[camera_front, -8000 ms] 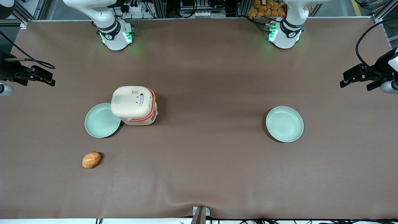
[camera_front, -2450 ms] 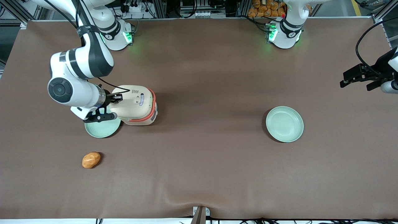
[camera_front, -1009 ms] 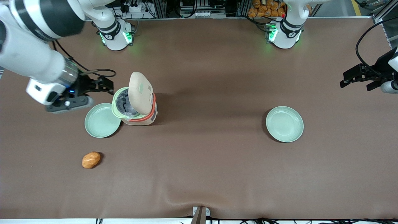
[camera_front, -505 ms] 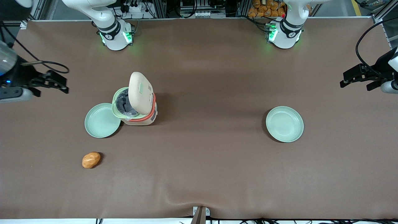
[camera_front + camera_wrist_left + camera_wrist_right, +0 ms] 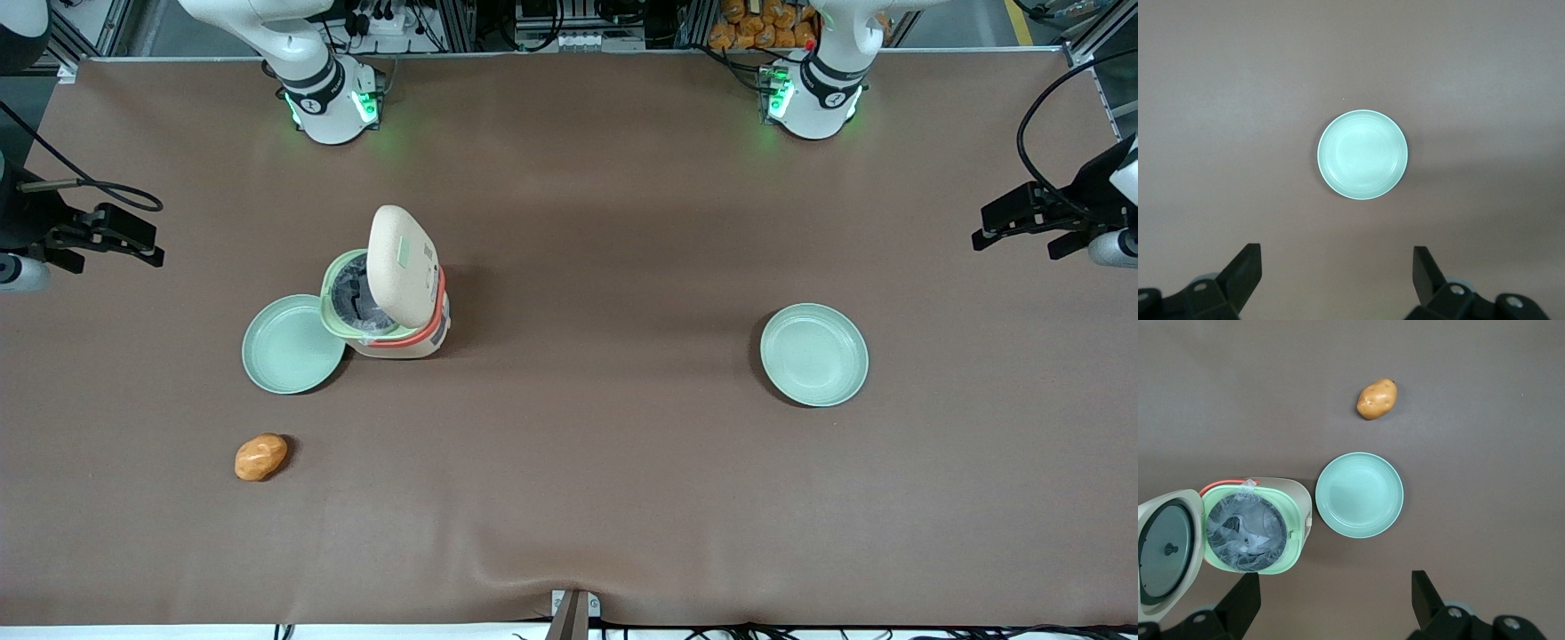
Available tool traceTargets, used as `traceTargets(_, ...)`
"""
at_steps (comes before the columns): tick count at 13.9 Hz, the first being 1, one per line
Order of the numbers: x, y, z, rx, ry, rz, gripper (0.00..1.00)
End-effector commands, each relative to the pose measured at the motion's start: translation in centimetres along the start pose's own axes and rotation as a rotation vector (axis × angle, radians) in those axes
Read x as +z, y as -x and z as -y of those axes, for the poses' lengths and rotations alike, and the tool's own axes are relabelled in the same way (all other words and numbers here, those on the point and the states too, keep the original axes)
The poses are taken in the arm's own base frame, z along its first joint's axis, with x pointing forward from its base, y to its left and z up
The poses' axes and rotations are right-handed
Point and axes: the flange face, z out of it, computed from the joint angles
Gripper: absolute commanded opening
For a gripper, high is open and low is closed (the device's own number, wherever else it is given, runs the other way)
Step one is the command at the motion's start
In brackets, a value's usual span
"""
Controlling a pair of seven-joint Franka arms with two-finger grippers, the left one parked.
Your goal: Press rice cooker button with right arm
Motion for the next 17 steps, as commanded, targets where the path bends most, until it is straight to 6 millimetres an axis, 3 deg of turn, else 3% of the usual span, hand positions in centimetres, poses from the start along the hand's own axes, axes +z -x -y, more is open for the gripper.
traceTargets(1,0.1,0.6,-1.4,0.014,0.009,0.013,1.0)
traceTargets(4,0.4,1.0,-2.6,0.041,0.01,0.04,1.0)
traceTargets(17,-0.2,2.3,-1.9,0.047,0.036,0.096,1.0)
